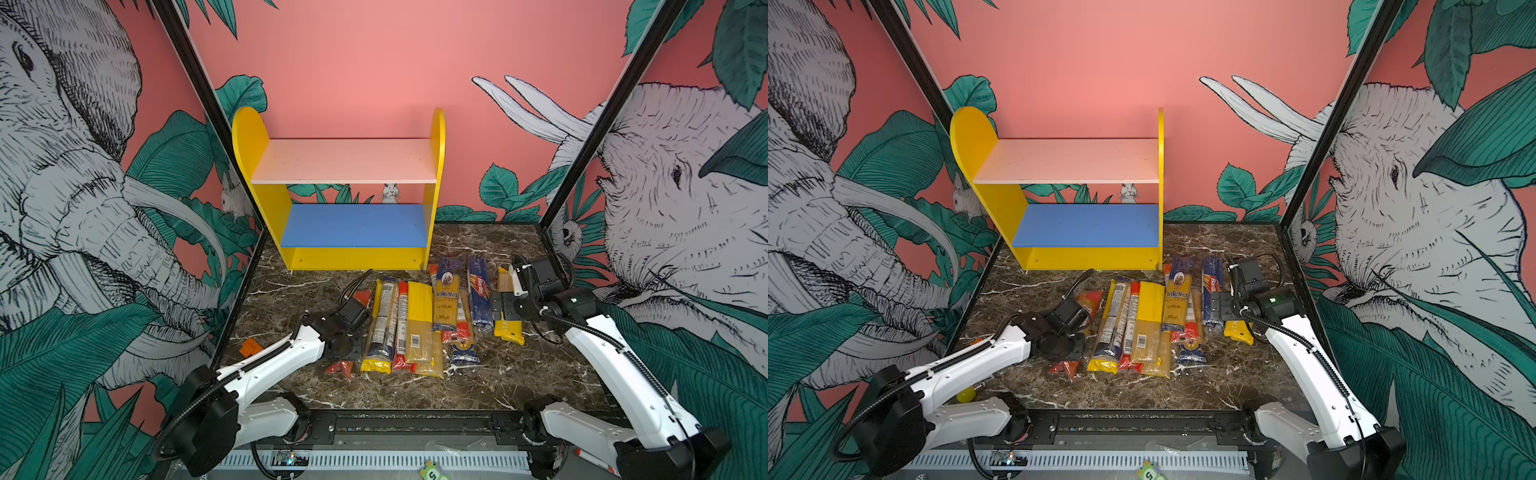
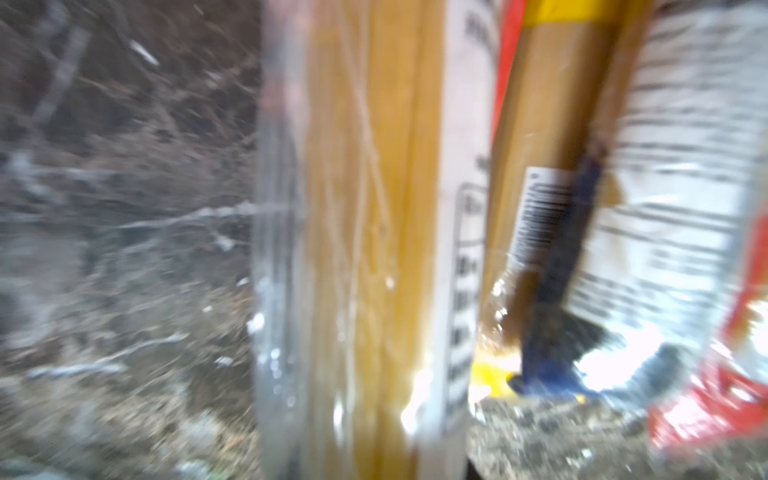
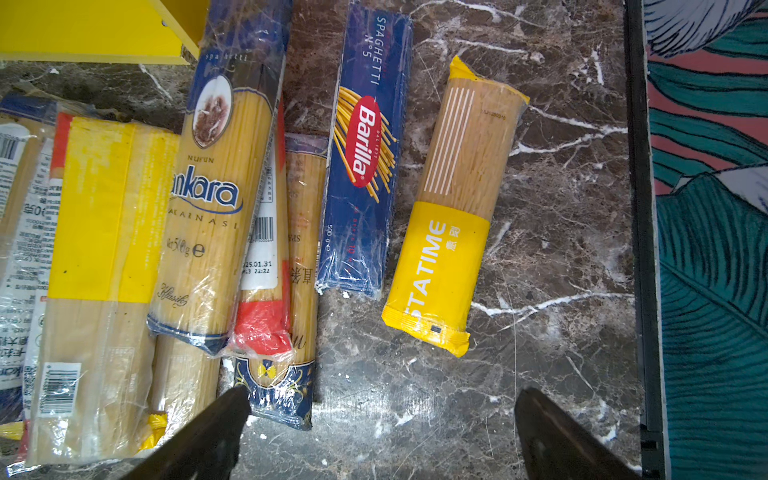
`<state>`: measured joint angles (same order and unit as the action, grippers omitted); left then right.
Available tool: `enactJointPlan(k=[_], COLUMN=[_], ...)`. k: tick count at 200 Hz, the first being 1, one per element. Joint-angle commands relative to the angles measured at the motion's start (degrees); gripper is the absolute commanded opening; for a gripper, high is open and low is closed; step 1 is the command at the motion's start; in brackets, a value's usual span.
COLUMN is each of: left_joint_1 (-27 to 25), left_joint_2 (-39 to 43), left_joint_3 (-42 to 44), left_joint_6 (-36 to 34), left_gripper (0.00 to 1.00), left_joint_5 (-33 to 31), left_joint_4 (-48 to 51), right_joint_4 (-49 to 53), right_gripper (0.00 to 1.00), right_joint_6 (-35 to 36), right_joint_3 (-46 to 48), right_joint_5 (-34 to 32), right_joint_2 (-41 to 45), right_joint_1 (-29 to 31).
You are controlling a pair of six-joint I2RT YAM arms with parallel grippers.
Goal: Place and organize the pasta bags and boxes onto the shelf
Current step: 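Lift the bags with the left gripper up toward the white top shelf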
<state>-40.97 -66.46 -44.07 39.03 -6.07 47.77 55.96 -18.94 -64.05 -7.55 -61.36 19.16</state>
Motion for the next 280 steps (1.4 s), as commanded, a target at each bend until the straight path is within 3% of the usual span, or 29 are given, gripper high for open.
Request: enactJointPlan(k=[1, 59, 99, 152, 204, 218, 233, 280], left_joint_1=[0.19, 0.23, 0.19, 0.19, 0.28, 0.32, 0.45, 5.98], left_joint_2=[3.99, 6.98, 3.63, -7.07, -22.96, -26.14, -26.8, -26.32], left_joint_3=[-7.98, -22.36, -38.46, -64.1, -95.64, -102.82, -104.4, -100.5], left_joint_6=[-2.66, -7.14, -10.68, -17.95, -24.56, -27.97, -32.29, -44.72], left_gripper=[0.0, 0.0, 0.0, 0.0, 0.0, 0.0, 0.0, 0.0], left_joint_5=[-5.68, -12.57, -18.74, -24.16, -34.55, -38.18, -41.33, -44.66], left_joint_4=[4.19, 15.69, 26.21, 34.43, 42.94, 41.81, 36.76, 17.31], right_joint_4=[-2.15, -2.21, -2.3, -0.04, -1.12, -5.24, -10.13, -12.32], right_gripper=[0.99, 0.99, 0.99, 0.99, 0.99, 0.99, 0.99, 0.99], right_joint_6=[-0.48, -0.39, 0.12, 1.81, -0.3, -2.5, -4.89, -2.58], right_joint_3=[-0.27, -1.55, -2.95, -9.41, -21.65, -22.77, -23.29, -29.92], right_joint_5=[1.35, 4.2, 5.59, 10.6, 24.17, 29.58, 32.51, 28.02], right_joint_2=[-0.49, -1.88, -1.25, -1.41, -1.87, -2.45, -3.5, -11.24], right_joint_1=[0.4, 0.4, 0.4, 0.44, 1.14, 1.7, 3.1, 8.54])
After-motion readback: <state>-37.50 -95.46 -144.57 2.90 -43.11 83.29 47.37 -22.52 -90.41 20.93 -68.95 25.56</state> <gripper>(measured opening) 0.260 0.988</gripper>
